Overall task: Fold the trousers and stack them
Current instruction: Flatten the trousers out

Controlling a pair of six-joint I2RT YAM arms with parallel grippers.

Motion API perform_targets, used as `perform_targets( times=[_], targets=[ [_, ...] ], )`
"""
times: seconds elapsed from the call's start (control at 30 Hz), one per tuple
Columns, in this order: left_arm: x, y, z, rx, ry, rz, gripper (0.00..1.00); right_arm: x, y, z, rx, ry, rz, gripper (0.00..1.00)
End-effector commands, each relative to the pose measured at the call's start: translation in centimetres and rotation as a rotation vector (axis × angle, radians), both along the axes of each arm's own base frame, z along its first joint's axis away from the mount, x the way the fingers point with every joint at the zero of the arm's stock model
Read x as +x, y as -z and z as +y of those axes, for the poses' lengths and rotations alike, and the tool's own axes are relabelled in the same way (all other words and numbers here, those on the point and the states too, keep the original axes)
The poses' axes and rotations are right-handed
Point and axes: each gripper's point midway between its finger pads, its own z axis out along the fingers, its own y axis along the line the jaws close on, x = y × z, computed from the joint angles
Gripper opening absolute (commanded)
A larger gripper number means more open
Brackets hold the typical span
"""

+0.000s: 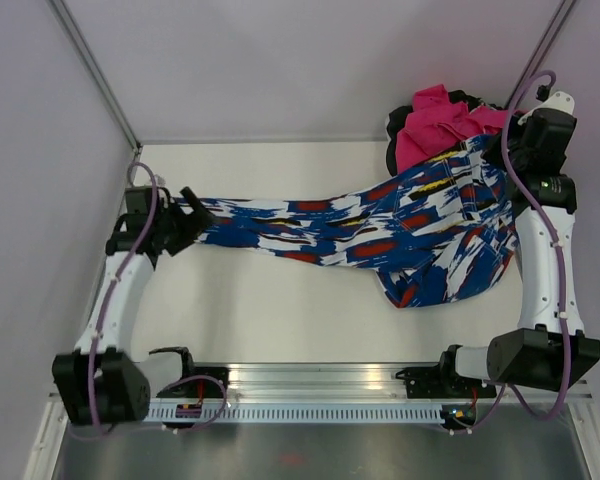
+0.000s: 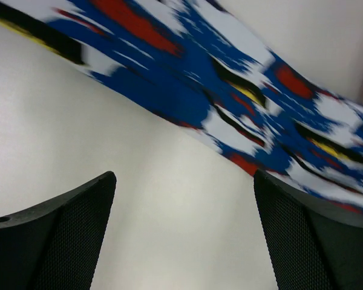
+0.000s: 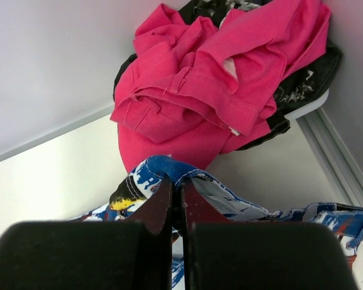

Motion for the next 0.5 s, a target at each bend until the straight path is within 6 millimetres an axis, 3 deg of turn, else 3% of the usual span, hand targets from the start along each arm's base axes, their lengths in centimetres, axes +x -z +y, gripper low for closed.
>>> perform_targets(
  times=[0.0, 0.03, 0.1, 0.13, 0.2, 0.23, 0.27, 0.3, 0.33, 0.37, 0.4, 0.43, 0.47],
  targets=[
    [-3.8, -6.2, -7.5, -0.119, 0.114, -0.198, 1.0, 1.0, -4.7, -1.6, -0.051, 0.066, -0.133, 0.0],
    [-6.0, -6.2, -10.3, -0.179, 0.164, -0.225, 0.99, 1.0, -4.1, -2.0, -0.052, 0.087, -0.114, 0.0],
    [-6.6, -7.3, -12.7, -0.327, 0.107, -0.287, 0.97, 1.1, -3.3, -2.2, -0.043, 0.106, -0.105, 0.0],
    [-9.1, -5.1, -17.1, -0.432, 0.154, -0.268, 0.92, 1.3, -2.9, -2.3, -0.025, 0.119, -0.12, 0.0],
    [-8.6, -4.7, -17.9, -0.44, 0.118, -0.27, 0.91, 1.4, -2.3, -2.3, -0.021, 0.12, -0.11, 0.0],
    [-10.1, -4.8, -20.8, -0.444, 0.202, -0.252, 0.91, 1.4, -2.2, -2.4, -0.021, 0.123, -0.109, 0.0],
    [-10.1, -2.8, -22.7, -0.399, 0.226, -0.189, 0.91, 1.6, -1.8, -2.5, -0.021, 0.124, -0.101, 0.0],
    [-10.0, -2.4, -24.2, -0.369, 0.233, -0.178, 0.91, 1.7, -1.8, -2.5, -0.023, 0.127, -0.099, 0.0],
    [-11.6, -2.2, -27.2, -0.363, 0.321, -0.156, 0.91, 1.8, -1.7, -2.6, -0.023, 0.13, -0.101, 0.0],
    [-11.4, -3.8, -29.5, -0.375, 0.351, -0.167, 0.91, 2.0, -1.5, -2.6, -0.027, 0.128, -0.1, 0.0],
    [-11.3, -1.3, -31.5, -0.328, 0.367, -0.107, 0.91, 2.0, -1.5, -2.6, -0.027, 0.123, -0.101, 0.0],
    [-11.7, -2.6, -34.1, -0.359, 0.399, -0.136, 0.91, 2.1, -1.6, -2.5, -0.026, 0.119, -0.108, 0.0],
    [-11.6, -2.0, -35.3, -0.36, 0.399, -0.132, 0.91, 2.1, -1.6, -2.4, -0.021, 0.112, -0.112, 0.0]
  ],
)
